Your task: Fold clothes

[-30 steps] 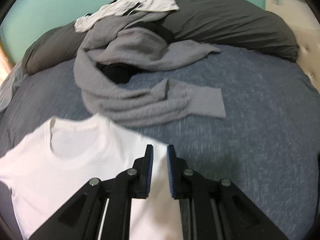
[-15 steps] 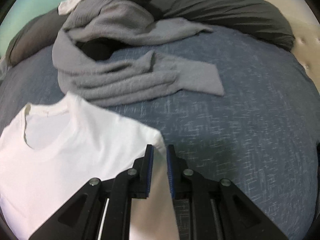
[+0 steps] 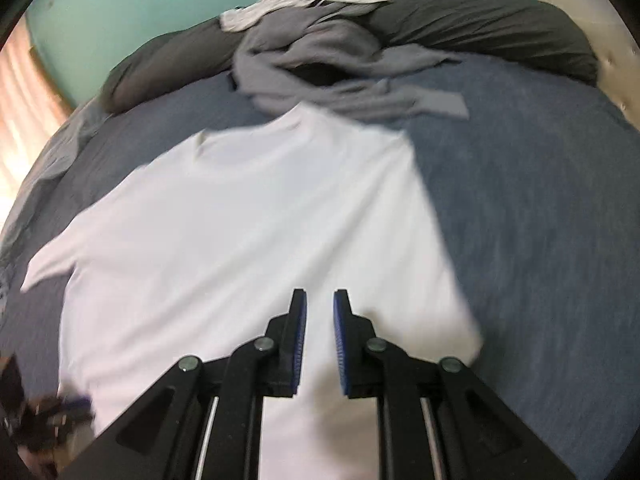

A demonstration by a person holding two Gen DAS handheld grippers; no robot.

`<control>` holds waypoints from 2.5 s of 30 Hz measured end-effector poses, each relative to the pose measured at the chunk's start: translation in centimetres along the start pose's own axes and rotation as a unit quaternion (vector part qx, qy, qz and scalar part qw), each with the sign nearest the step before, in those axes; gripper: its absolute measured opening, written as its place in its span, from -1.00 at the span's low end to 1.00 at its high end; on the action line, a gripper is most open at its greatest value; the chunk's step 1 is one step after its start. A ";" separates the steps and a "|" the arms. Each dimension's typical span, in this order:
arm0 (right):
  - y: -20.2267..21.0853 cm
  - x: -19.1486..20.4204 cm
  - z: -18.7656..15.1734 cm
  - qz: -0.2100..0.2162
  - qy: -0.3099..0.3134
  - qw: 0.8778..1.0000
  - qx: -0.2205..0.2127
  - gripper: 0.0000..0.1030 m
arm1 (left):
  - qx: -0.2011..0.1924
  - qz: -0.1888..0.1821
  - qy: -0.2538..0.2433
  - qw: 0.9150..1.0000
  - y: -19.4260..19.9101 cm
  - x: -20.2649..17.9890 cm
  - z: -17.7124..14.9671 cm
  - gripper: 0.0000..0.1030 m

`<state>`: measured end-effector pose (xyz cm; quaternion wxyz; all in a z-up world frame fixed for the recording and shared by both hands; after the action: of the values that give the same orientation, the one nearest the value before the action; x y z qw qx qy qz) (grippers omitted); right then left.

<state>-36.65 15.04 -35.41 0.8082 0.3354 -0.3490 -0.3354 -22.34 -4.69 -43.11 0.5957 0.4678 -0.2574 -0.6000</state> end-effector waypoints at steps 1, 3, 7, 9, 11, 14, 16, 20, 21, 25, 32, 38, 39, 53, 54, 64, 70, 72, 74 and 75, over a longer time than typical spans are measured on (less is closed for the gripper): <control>0.1 0.6 -1.3 0.004 -0.001 1.000 0.006 -0.75 | -0.001 0.001 -0.001 1.000 0.0 -0.1 0.0 -0.32; 0.2 1.4 -3.6 0.006 0.002 1.000 0.017 -0.75 | -0.001 0.004 -0.004 1.000 0.0 -0.2 0.0 -0.30; -0.4 1.1 -6.2 -0.007 -0.018 0.999 0.033 -0.75 | 0.002 0.002 0.003 1.000 0.2 -0.3 0.0 -0.25; -1.1 0.2 -7.3 -0.019 -0.040 0.998 0.045 -0.75 | 0.003 0.000 0.008 1.000 0.2 -0.4 0.1 -0.21; -1.0 -0.5 -8.1 -0.022 -0.066 0.997 0.043 -0.75 | 0.003 -0.001 0.012 1.000 0.2 -0.5 0.0 -0.21; 0.1 -0.4 -8.1 -0.014 -0.091 0.996 0.013 -0.75 | 0.000 -0.009 0.029 1.000 0.6 -0.2 0.0 -0.20; 0.9 0.2 -8.1 -0.002 -0.105 0.994 -0.010 -0.75 | -0.003 -0.013 0.040 0.999 1.1 0.1 0.0 -0.19; 1.4 2.2 -9.1 0.030 -0.128 0.991 -0.031 -0.72 | -0.018 0.001 0.053 0.998 2.2 1.3 0.1 -0.18; 1.4 2.9 -9.3 0.034 -0.125 0.991 -0.032 -0.72 | -0.021 0.005 0.057 0.998 2.5 1.6 0.2 -0.18; 1.9 5.2 -9.9 0.059 -0.110 0.991 -0.046 -0.71 | -0.036 0.031 0.064 0.997 3.4 3.4 0.7 -0.18; 2.3 7.4 -11.2 0.117 -0.139 0.980 -0.080 -0.54 | -0.034 0.059 0.050 0.996 3.8 4.6 2.2 -0.18; 1.8 8.5 -11.0 0.135 -0.135 0.978 -0.081 -0.54 | -0.026 0.069 0.023 0.997 4.0 3.7 3.2 -0.18; 1.9 8.5 -11.1 0.138 -0.135 0.978 -0.082 -0.54 | -0.023 0.068 0.024 0.997 4.1 3.8 3.1 -0.18; 3.1 8.1 -11.5 0.165 -0.156 0.970 -0.091 -0.48 | -0.020 0.130 0.105 0.986 8.5 15.3 5.7 -0.18; 3.1 8.2 -11.4 0.164 -0.154 0.970 -0.091 -0.48 | -0.022 0.134 0.110 0.985 8.9 16.2 6.0 -0.18; 2.7 9.0 -11.1 0.160 -0.141 0.973 -0.088 -0.46 | -0.041 0.165 0.198 0.965 12.6 27.7 8.6 -0.17; 2.7 9.6 -11.1 0.155 -0.129 0.976 -0.087 -0.46 | -0.051 0.192 0.242 0.950 14.2 34.2 8.6 -0.17; 2.7 9.8 -11.1 0.153 -0.125 0.977 -0.084 -0.46 | -0.052 0.197 0.259 0.944 14.5 36.1 8.5 -0.17; 2.8 10.1 -11.0 0.151 -0.119 0.978 -0.085 -0.46 | -0.055 0.211 0.271 0.938 14.7 38.0 8.4 -0.17; 2.9 10.3 -11.0 0.149 -0.115 0.978 -0.086 -0.46 | -0.056 0.214 0.278 0.935 14.8 38.8 8.4 -0.17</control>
<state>-21.65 12.07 -35.48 0.8295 0.1679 -0.4554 -0.2762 -16.84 -46.23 -36.56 0.7830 0.5154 -0.1413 -0.3184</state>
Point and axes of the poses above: each gripper's, at about its wrist camera, not at the fingertips, and y roughly against the way its jaws point, x to its left, z to its top, the point moved 9 cm from there along -y, roughly the way its jaws point, and after that the axes turned 10 degrees about z, right-handed, at the moved point
